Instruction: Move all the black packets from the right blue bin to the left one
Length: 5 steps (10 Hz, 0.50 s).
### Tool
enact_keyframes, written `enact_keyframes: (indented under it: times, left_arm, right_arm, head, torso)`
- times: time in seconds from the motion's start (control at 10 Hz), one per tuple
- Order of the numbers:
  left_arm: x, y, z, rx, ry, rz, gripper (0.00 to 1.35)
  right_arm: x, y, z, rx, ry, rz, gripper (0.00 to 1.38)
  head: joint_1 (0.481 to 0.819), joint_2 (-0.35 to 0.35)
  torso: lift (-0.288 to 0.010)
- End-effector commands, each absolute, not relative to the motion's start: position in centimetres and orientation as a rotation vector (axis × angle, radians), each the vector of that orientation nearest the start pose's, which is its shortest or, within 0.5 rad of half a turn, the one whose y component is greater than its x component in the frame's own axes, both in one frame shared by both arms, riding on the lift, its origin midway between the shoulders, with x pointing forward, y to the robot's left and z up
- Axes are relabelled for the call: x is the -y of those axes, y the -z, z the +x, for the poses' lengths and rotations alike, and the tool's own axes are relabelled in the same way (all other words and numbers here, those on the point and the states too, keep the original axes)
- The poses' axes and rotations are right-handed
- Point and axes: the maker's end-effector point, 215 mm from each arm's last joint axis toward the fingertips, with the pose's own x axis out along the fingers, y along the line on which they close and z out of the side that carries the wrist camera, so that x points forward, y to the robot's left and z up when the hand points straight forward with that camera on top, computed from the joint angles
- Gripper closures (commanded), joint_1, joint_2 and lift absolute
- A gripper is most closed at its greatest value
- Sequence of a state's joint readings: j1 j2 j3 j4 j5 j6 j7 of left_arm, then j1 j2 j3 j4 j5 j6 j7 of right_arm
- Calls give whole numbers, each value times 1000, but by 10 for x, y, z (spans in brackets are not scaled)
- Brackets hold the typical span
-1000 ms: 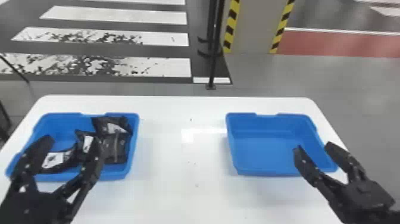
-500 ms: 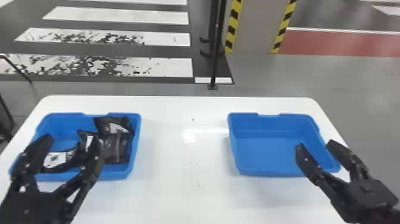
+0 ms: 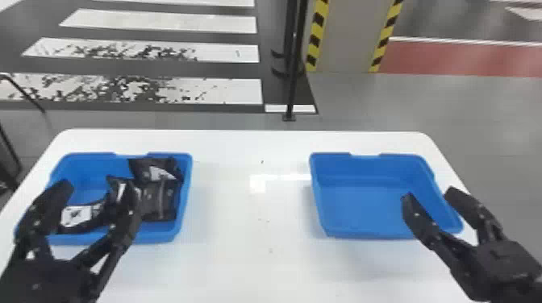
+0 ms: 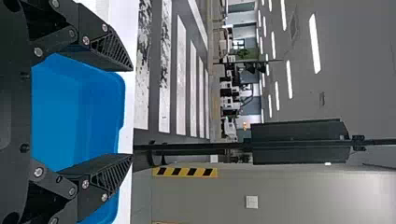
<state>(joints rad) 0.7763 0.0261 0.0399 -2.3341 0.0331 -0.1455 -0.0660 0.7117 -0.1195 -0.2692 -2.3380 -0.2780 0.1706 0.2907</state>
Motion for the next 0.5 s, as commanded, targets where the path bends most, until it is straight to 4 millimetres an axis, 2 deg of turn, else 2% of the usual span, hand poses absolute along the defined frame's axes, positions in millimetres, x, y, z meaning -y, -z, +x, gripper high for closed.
enact_keyframes:
  times: [0.0, 0.4]
  left_arm:
    - [-230, 246, 372, 136, 57, 19, 366]
    - [-225, 239, 373, 156, 67, 15, 366]
  right_arm:
    - [281, 289, 388, -73, -187, 28, 407]
    - [278, 287, 389, -63, -191, 32, 410]
  head:
    - [695, -78]
    - [695, -79]
  torso:
    - [-140]
    - [-140]
